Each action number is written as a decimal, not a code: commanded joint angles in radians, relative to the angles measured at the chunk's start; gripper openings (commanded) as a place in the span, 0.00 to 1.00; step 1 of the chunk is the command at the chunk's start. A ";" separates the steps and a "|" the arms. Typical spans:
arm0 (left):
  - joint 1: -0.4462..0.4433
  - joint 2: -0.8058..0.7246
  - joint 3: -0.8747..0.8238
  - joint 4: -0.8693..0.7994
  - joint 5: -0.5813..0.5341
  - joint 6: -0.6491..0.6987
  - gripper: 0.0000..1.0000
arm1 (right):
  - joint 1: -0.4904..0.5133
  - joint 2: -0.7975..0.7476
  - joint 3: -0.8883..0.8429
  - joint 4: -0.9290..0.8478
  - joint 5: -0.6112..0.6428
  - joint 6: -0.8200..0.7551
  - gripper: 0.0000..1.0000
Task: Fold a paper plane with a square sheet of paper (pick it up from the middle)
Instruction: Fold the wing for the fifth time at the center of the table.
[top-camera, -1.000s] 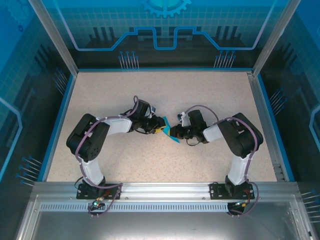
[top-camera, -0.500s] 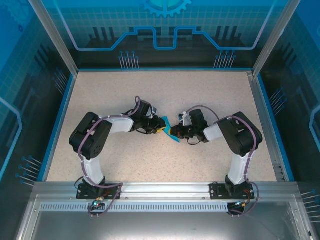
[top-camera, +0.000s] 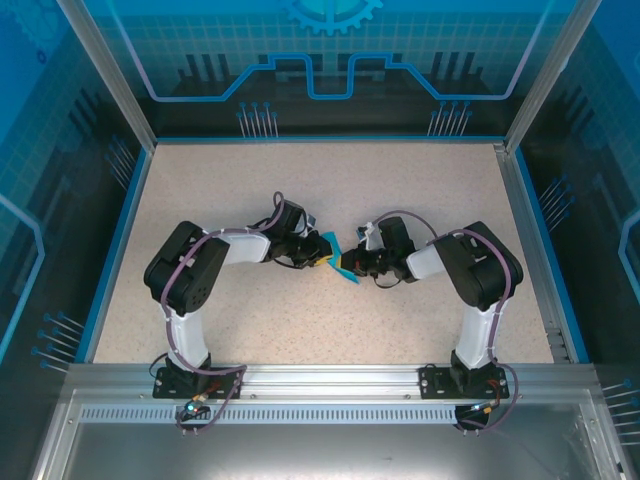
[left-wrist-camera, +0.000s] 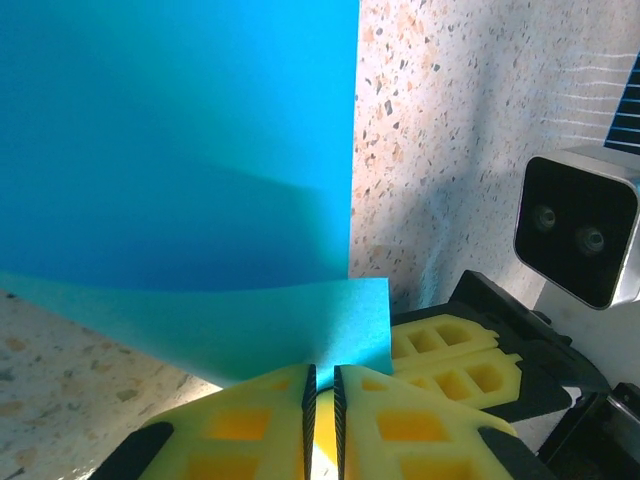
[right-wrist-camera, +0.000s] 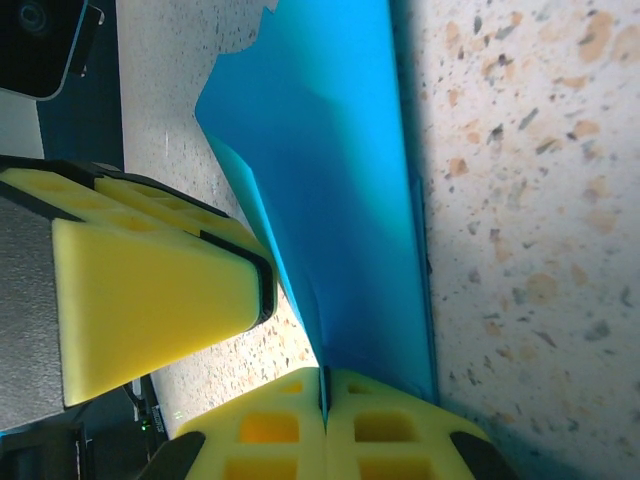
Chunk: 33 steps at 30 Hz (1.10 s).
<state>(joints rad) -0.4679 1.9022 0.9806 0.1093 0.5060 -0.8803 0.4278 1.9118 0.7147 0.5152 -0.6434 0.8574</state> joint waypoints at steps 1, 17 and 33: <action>-0.007 0.001 0.015 -0.024 -0.002 0.037 0.16 | -0.022 0.055 -0.005 -0.111 0.071 -0.002 0.00; -0.006 0.049 0.041 -0.051 -0.021 0.065 0.15 | -0.024 0.051 -0.002 -0.158 0.092 -0.036 0.00; -0.008 0.079 0.079 -0.125 -0.035 0.086 0.13 | -0.023 0.004 0.034 -0.223 0.048 -0.072 0.13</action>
<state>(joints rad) -0.4690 1.9633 1.0412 0.0399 0.5014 -0.8234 0.4248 1.9072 0.7506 0.4320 -0.6594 0.8299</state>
